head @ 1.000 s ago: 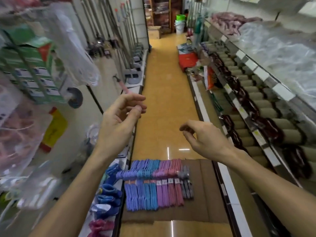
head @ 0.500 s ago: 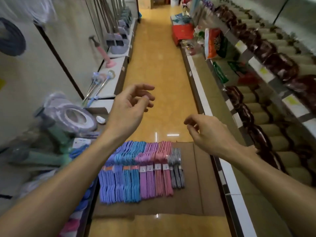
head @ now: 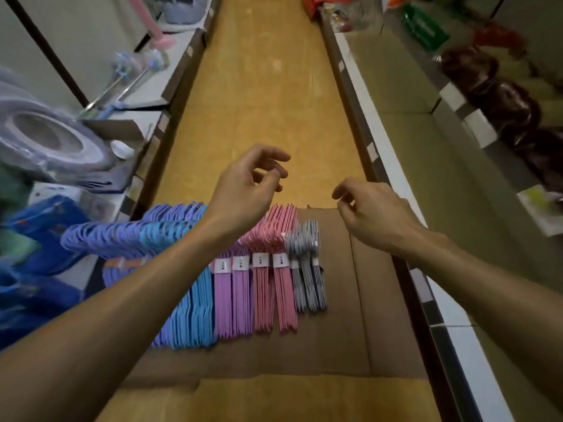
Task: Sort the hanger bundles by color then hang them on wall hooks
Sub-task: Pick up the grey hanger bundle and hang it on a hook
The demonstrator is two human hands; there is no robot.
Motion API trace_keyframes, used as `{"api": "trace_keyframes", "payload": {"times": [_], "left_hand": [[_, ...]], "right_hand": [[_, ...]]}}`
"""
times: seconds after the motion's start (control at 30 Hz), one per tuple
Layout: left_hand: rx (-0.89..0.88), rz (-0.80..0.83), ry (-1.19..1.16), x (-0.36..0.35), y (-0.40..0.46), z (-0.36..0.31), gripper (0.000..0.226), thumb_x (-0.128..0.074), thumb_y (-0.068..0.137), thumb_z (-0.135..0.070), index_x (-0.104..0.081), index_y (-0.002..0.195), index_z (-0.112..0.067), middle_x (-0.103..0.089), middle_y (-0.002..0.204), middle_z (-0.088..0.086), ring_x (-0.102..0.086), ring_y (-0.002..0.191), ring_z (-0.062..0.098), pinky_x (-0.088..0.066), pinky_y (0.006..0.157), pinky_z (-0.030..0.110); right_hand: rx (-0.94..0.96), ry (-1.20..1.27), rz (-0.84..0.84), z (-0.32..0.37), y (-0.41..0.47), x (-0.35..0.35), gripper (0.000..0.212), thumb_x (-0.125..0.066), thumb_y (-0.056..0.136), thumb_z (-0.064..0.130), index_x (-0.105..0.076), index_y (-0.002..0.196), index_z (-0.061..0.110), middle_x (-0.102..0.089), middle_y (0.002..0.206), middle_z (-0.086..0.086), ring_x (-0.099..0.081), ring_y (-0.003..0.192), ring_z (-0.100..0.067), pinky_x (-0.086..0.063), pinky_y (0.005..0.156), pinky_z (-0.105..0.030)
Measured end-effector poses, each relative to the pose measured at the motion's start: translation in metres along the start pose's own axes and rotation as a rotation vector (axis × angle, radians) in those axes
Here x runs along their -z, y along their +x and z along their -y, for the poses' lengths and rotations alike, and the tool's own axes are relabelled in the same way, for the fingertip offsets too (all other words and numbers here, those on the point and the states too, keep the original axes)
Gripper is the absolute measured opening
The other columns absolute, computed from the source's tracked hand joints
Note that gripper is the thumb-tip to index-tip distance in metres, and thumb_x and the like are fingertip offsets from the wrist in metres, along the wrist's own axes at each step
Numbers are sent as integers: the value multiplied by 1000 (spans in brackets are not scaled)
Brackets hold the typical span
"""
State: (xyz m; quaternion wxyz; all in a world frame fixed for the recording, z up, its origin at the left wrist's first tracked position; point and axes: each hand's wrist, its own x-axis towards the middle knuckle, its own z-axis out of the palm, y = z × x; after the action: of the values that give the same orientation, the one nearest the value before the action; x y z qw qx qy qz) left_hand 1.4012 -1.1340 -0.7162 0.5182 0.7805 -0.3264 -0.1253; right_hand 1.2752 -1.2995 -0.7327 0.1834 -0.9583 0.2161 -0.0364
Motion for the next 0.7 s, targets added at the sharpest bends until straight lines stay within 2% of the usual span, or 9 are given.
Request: {"api": "trace_keyframes", "payload": {"times": [0.1, 0.23, 0.37, 0.47, 0.53, 0.6, 0.7], "left_hand": [[7, 4, -5, -35, 2, 45, 23, -51, 100, -10, -60, 112, -28, -67, 99, -8, -68, 87, 9, -58, 81, 39], [18, -2, -11, -71, 4, 109, 23, -54, 99, -11, -62, 112, -28, -68, 99, -7, -70, 91, 15, -58, 81, 46], [10, -25, 9, -97, 4, 164, 22, -54, 99, -12, -62, 112, -27, -68, 100, -7, -69, 92, 16, -59, 79, 44], [-90, 31, 128, -114, 2, 195, 24, -52, 98, -9, -62, 115, -24, -66, 101, -7, -66, 88, 12, -55, 67, 30], [-162, 115, 270, -127, 0, 212, 27, -51, 97, -7, -60, 120, -18, -64, 107, -4, -61, 90, 8, -51, 74, 22], [-192, 163, 386, -138, -3, 226, 30, -51, 96, -5, -58, 124, -14, -61, 114, 0, -56, 95, 8, -50, 85, 26], [-158, 185, 473, -151, -6, 239, 32, -50, 97, -8, -54, 128, -15, -51, 118, -1, -49, 98, 6, -40, 89, 21]], "right_hand": [[-39, -17, -5, -36, 6, -46, 26, -50, 102, 21, -59, 125, 16, -68, 115, -3, -64, 99, -19, -57, 84, -44], [-71, -11, -5, -77, 14, -106, 27, -50, 102, 15, -60, 126, 11, -67, 117, -6, -62, 103, -19, -48, 71, -25], [-97, -18, -21, -108, 25, -162, 25, -50, 100, 13, -63, 121, 10, -68, 115, -7, -61, 105, -20, -55, 83, -37], [-123, -4, -25, -122, 33, -196, 25, -50, 99, 10, -64, 121, 8, -68, 115, -8, -61, 107, -21, -55, 89, -38], [-142, 7, -5, -128, 36, -213, 26, -49, 100, 10, -62, 122, 7, -68, 114, -9, -62, 104, -21, -54, 86, -33], [-158, 13, 10, -132, 40, -227, 25, -49, 101, 12, -61, 122, 8, -68, 111, -7, -62, 101, -21, -53, 85, -32], [-203, 25, 48, -138, 42, -245, 23, -50, 100, 16, -58, 121, 15, -66, 109, -5, -63, 97, -21, -57, 86, -42]]}}
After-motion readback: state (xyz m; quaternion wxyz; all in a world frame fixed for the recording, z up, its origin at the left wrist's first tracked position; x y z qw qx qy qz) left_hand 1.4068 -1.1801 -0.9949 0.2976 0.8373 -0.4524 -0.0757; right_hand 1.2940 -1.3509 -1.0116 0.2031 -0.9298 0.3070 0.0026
